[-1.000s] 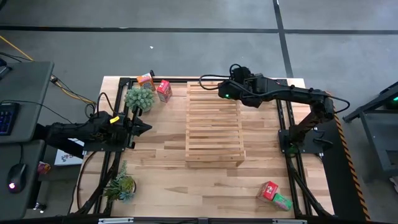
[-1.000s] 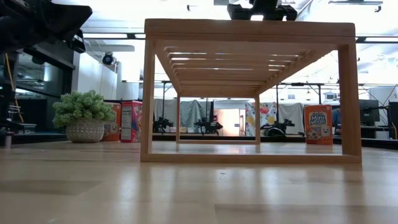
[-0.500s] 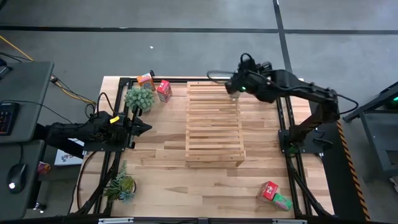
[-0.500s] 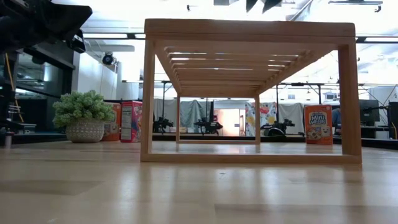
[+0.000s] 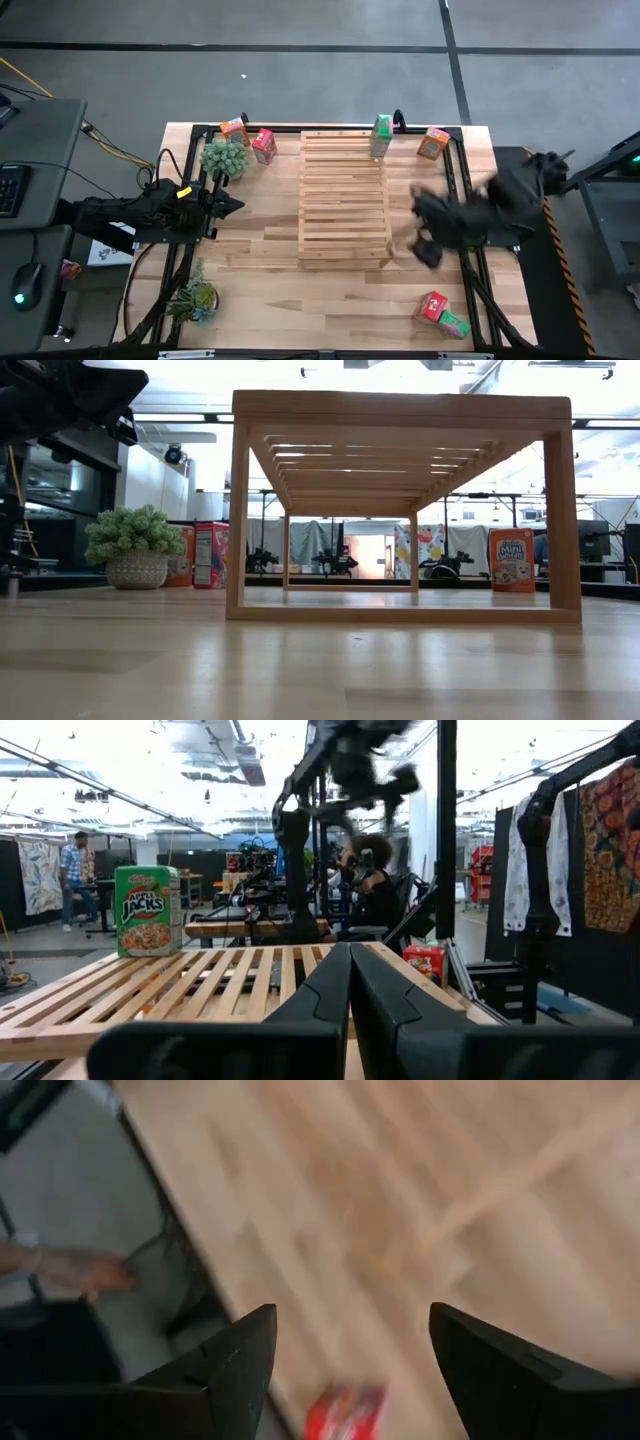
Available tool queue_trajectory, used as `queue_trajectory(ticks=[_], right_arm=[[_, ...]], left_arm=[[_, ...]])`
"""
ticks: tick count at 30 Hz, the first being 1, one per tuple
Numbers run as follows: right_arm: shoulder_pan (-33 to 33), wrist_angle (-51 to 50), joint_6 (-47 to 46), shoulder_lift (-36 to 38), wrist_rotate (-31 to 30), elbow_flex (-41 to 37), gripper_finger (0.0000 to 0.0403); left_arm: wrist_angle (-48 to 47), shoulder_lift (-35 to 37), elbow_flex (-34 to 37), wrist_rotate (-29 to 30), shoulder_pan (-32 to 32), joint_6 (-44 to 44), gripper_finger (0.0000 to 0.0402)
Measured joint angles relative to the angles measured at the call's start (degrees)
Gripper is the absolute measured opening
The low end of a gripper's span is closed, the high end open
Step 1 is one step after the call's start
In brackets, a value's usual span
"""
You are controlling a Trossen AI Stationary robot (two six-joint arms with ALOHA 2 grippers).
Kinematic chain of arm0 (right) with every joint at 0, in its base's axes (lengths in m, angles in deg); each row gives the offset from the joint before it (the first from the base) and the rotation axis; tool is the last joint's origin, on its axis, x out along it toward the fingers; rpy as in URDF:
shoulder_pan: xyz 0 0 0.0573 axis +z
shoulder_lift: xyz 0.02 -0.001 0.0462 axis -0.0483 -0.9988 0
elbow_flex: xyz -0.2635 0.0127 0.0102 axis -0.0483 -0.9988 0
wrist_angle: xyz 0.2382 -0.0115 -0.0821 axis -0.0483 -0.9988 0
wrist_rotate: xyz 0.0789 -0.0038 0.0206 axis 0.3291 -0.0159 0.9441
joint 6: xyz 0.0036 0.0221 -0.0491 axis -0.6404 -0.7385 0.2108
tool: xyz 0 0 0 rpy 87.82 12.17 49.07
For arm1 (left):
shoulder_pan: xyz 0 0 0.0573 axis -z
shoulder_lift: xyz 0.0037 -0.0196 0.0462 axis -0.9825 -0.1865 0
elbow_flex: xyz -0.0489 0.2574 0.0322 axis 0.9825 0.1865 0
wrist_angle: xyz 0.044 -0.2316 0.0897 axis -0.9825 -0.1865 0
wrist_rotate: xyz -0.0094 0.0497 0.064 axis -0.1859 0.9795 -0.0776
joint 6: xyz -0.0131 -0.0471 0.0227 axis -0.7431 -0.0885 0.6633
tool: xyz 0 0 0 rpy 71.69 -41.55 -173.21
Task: Stack cereal on shelf
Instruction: Put the green cereal box on the shelf aligned with the other green cereal box
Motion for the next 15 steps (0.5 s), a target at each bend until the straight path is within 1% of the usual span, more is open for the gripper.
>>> queue_trajectory(ticks=[4,7,11,15], right_arm=[[12.9,-0.27,-19.42,-1.03,0.39,-3.96,0.0255],[20.65,0.31,-32.54,-2.36,0.59,-8.63,0.0255],[27.93,5.09,-46.99,-3.01,3.95,-15.56,0.0255],[31.81,13.42,-55.9,-3.07,5.55,-22.64,0.0255]], left_arm=[[-0.01,0.0,0.0,0.0,0.0,0.0,0.0001],[-0.09,0.01,0.0,0.0,0.01,0.0,0.0001],[-0.12,0.0,0.0,0.0,0.0,0.0,0.0001],[-0.12,0.0,0.0,0.01,0.01,0.0,0.0001]])
